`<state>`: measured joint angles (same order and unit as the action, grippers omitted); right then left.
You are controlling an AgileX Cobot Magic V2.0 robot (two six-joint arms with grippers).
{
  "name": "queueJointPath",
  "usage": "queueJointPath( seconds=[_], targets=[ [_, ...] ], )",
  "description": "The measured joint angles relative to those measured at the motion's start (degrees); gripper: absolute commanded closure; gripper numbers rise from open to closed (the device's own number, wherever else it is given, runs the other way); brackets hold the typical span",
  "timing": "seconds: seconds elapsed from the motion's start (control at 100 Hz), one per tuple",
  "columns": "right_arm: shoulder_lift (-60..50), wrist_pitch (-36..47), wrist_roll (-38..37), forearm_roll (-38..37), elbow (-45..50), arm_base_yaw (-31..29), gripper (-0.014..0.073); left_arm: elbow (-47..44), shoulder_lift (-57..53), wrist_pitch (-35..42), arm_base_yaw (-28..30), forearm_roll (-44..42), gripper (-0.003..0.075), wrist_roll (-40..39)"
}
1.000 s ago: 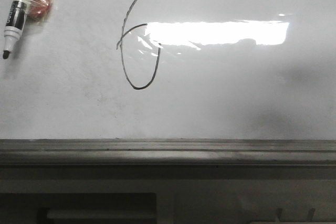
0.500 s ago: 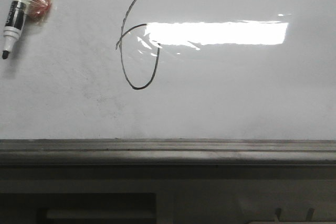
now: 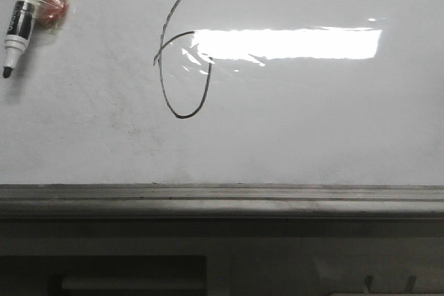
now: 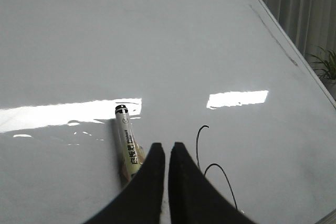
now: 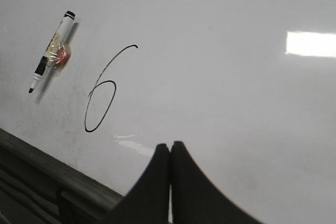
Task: Write number 6 on whiteboard
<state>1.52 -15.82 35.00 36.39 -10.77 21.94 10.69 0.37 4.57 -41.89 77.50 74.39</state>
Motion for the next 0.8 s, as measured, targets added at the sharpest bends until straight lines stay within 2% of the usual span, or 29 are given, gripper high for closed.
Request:
queueJointPath(
  seconds=[0.8],
  targets=[
    [0.0,0.2,0.0,0.0,0.0,0.0,0.0659,0.0,0.0,0.5,0.0,1.5,0.0740,0.0]
  ],
)
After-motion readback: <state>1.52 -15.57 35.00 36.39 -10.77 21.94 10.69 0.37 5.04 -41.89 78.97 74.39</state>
